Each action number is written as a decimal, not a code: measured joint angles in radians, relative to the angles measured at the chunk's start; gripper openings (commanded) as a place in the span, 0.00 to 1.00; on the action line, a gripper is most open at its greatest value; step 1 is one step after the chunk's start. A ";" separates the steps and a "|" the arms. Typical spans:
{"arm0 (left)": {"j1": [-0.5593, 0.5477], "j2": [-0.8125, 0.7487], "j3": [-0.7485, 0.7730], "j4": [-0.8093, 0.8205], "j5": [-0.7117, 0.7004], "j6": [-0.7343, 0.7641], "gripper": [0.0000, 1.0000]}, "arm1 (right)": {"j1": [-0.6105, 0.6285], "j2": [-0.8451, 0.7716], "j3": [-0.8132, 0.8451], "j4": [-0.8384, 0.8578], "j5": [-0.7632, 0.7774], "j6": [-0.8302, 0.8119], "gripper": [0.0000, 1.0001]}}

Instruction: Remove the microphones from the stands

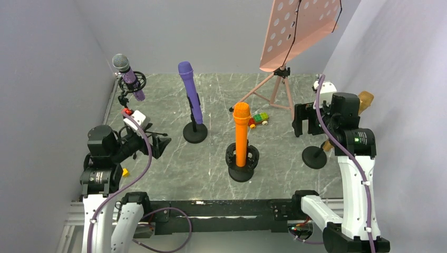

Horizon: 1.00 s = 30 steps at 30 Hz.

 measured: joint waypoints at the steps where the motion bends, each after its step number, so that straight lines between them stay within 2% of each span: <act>1: 0.000 0.006 0.000 -0.001 0.029 0.001 0.99 | 0.000 -0.005 0.000 -0.002 -0.011 -0.006 1.00; 9: -0.003 0.130 0.103 -0.077 0.330 0.047 0.94 | -0.001 -0.048 0.061 -0.112 -0.305 -0.177 1.00; 13: -0.078 0.196 0.188 -0.107 0.430 0.060 0.93 | -0.001 -0.042 0.126 -0.167 -0.464 -0.237 1.00; 17: -0.185 0.254 0.267 -0.113 0.459 0.059 0.93 | -0.001 -0.022 0.190 -0.217 -0.607 -0.266 0.99; 21: -0.282 0.320 0.342 -0.121 0.456 0.066 0.87 | -0.001 0.023 0.252 -0.265 -0.722 -0.292 0.97; 25: -0.371 0.402 0.404 -0.127 0.437 0.091 0.89 | 0.005 0.067 0.282 -0.289 -0.802 -0.316 0.95; 30: -0.469 0.521 0.460 -0.122 0.434 0.110 0.89 | 0.103 0.094 0.264 -0.282 -0.836 -0.309 0.92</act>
